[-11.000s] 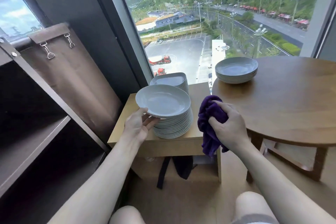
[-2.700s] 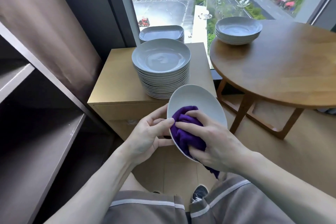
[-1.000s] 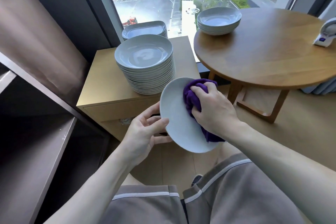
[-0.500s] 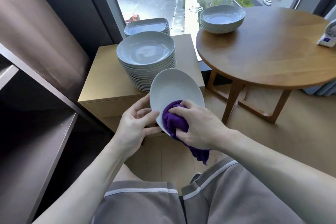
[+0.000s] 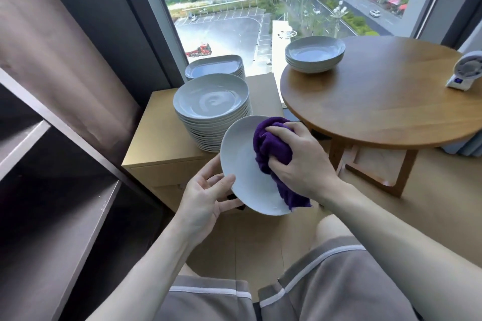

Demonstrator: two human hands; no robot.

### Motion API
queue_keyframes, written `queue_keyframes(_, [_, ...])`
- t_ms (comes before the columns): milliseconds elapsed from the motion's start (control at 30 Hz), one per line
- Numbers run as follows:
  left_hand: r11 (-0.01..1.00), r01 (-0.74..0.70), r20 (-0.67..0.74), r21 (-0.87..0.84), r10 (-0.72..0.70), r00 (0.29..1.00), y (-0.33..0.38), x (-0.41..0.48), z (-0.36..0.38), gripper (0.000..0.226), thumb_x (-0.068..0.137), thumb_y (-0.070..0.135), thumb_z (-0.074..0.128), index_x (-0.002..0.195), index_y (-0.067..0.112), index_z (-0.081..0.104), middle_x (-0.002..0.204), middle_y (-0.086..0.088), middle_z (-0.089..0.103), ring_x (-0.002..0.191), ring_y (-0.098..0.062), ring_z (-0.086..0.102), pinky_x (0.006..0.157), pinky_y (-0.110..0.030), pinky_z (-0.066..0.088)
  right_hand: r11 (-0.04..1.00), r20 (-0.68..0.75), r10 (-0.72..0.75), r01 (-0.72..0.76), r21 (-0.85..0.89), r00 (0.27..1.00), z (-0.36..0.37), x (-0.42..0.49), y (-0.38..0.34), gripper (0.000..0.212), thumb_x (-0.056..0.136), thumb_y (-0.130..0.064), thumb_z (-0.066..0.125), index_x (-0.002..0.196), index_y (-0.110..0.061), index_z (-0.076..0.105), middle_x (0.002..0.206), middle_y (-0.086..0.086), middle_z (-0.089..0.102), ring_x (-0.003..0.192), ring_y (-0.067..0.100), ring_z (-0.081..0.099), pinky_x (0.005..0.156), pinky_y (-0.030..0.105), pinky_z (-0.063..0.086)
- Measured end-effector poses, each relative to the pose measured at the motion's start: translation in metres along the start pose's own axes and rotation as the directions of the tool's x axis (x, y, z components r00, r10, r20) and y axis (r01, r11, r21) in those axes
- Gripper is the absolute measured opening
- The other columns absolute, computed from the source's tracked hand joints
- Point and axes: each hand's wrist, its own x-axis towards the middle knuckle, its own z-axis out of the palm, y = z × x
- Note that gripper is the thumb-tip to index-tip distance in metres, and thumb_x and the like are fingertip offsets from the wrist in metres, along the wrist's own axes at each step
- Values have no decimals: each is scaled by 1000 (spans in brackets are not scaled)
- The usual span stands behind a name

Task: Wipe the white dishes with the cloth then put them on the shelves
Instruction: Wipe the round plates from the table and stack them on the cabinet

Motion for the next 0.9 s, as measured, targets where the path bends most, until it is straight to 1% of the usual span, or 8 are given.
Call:
queue_keyframes(133, [999,-52,-82,-11,51,995,29,5,4,61,91,14,72,148,25,52,125,-15,74,114,-37,72,83,-50,64,992,-171,4,18,124,985,-22,12,-5,56,78,-33,66,134,-27,61,132,-6,54,116,13,53,100,18,42])
queue_keyframes(233, [993,-101,-164,-58,91,982,54,15,5,63,98,8,68,154,19,41,125,-13,75,110,-35,74,79,-49,64,986,-234,3,36,161,972,-36,20,3,54,81,-32,69,134,-26,61,131,-6,53,115,8,51,93,0,33])
queue_keyframes(333, [985,-148,-271,-86,119,955,76,34,6,64,101,7,65,157,16,36,125,-14,74,107,-34,75,75,-47,65,981,-243,31,17,195,970,-38,22,16,52,85,-24,74,136,-25,60,133,-6,52,116,7,49,89,-4,32])
queue_keyframes(433, [979,-175,-344,-102,131,930,93,55,5,55,104,5,60,155,16,43,126,-15,73,99,-32,75,74,-44,65,982,-224,61,-18,190,973,-33,22,31,54,88,-20,74,139,-25,59,136,-6,50,120,9,48,91,-1,30])
queue_keyframes(567, [975,-189,-383,-119,130,914,111,85,3,49,105,2,54,152,15,48,135,-21,65,108,-37,70,81,-51,65,977,-207,82,-38,209,975,-26,25,45,53,90,-23,71,140,-30,57,139,-7,49,124,11,47,98,22,36])
queue_keyframes(633, [977,-178,-407,-117,116,906,117,99,5,46,106,2,52,151,13,48,136,-22,62,110,-40,69,78,-50,65,976,-195,80,-38,213,978,-23,26,48,53,90,-22,72,139,-30,57,138,-9,49,124,11,47,98,22,36])
queue_keyframes(767, [988,-147,-439,-55,108,892,127,122,5,46,106,0,51,151,8,45,137,-25,59,108,-42,68,72,-49,66,972,-157,91,-54,228,983,-18,27,52,51,88,-22,74,137,-29,61,135,-11,51,125,11,50,98,9,31])
queue_keyframes(900, [993,-114,-466,11,106,878,135,137,3,51,106,0,50,155,4,37,142,-25,55,101,-39,70,67,-47,66,972,-127,94,-63,226,987,-19,28,52,51,89,-23,73,138,-29,60,136,-8,53,124,13,50,100,20,36])
